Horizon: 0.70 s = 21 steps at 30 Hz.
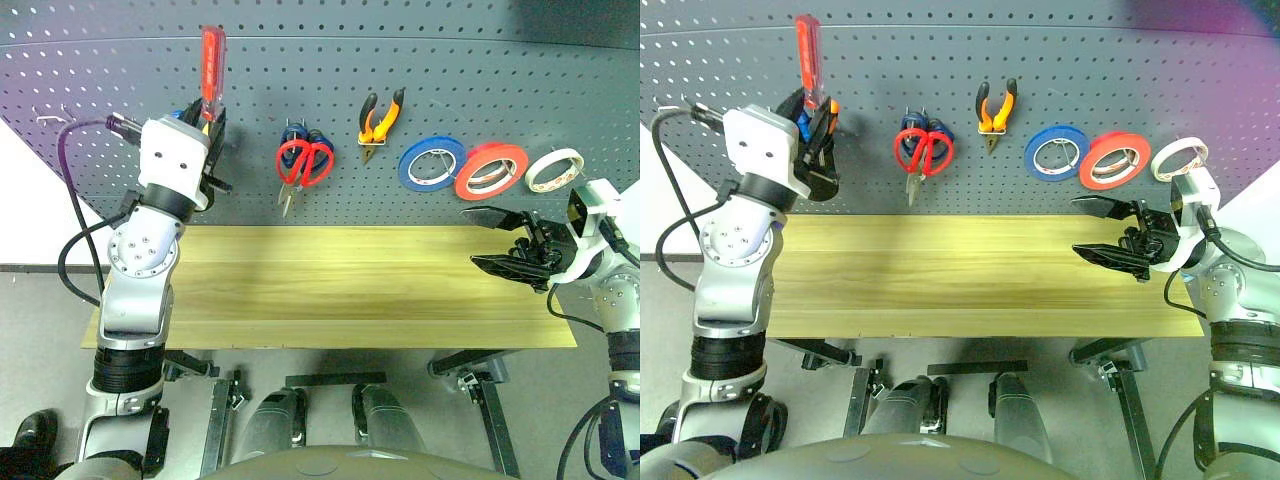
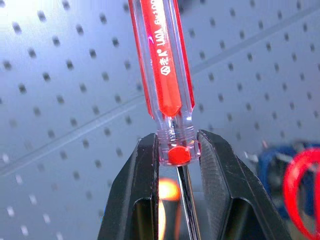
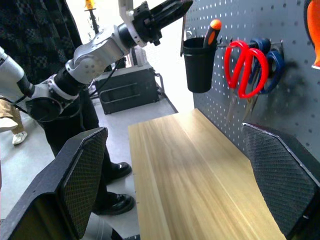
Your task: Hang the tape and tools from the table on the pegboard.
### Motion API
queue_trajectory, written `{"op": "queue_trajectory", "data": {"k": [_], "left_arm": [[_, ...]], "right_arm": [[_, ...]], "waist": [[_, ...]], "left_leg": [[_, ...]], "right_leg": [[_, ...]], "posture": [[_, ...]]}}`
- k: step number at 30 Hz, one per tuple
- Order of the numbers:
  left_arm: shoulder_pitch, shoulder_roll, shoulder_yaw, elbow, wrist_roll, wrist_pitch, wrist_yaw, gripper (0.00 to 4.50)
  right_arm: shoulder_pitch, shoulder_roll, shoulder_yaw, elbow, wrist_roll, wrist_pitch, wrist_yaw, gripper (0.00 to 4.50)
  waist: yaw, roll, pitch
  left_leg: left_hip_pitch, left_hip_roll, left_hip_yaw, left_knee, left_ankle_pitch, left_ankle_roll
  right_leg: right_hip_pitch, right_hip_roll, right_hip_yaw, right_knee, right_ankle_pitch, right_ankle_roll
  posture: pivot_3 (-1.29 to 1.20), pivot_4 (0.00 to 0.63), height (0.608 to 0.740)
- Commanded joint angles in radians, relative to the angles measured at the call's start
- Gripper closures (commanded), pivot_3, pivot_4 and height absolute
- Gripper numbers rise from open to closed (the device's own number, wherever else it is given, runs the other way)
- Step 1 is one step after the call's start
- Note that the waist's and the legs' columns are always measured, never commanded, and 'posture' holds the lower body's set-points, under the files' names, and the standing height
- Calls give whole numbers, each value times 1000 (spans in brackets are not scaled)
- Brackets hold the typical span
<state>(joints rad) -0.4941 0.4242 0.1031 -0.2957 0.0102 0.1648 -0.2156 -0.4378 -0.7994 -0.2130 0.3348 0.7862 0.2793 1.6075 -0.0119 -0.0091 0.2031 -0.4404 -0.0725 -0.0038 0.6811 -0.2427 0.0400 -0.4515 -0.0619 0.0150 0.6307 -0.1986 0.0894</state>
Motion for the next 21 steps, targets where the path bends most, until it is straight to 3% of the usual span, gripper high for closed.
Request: {"op": "queue_trajectory", "data": {"k": [1,9,21], "left_arm": [[-52,27,50,4,-5,-3,5,3700],[-135,75,85,104,-10,-45,-4,3700],[-170,76,77,343,4,-217,-7,3700]], "right_arm": [[-2,7,-38,-34,27,-1,7,0],[-16,15,-45,-43,28,7,7,0],[-2,3,-58,-71,20,46,6,0]], "waist": [[-1,0,-4],[0,0,-9],[0,0,-10]], "left_leg": [[1,0,0,0,0,0],[14,0,0,0,-2,-2],[15,0,0,0,-2,-2]], "right_leg": [[1,0,0,0,0,0],[14,0,0,-1,0,0],[14,0,1,0,0,0]], "posture": [[-40,102,740],[-34,105,740],[-46,137,740]]}}
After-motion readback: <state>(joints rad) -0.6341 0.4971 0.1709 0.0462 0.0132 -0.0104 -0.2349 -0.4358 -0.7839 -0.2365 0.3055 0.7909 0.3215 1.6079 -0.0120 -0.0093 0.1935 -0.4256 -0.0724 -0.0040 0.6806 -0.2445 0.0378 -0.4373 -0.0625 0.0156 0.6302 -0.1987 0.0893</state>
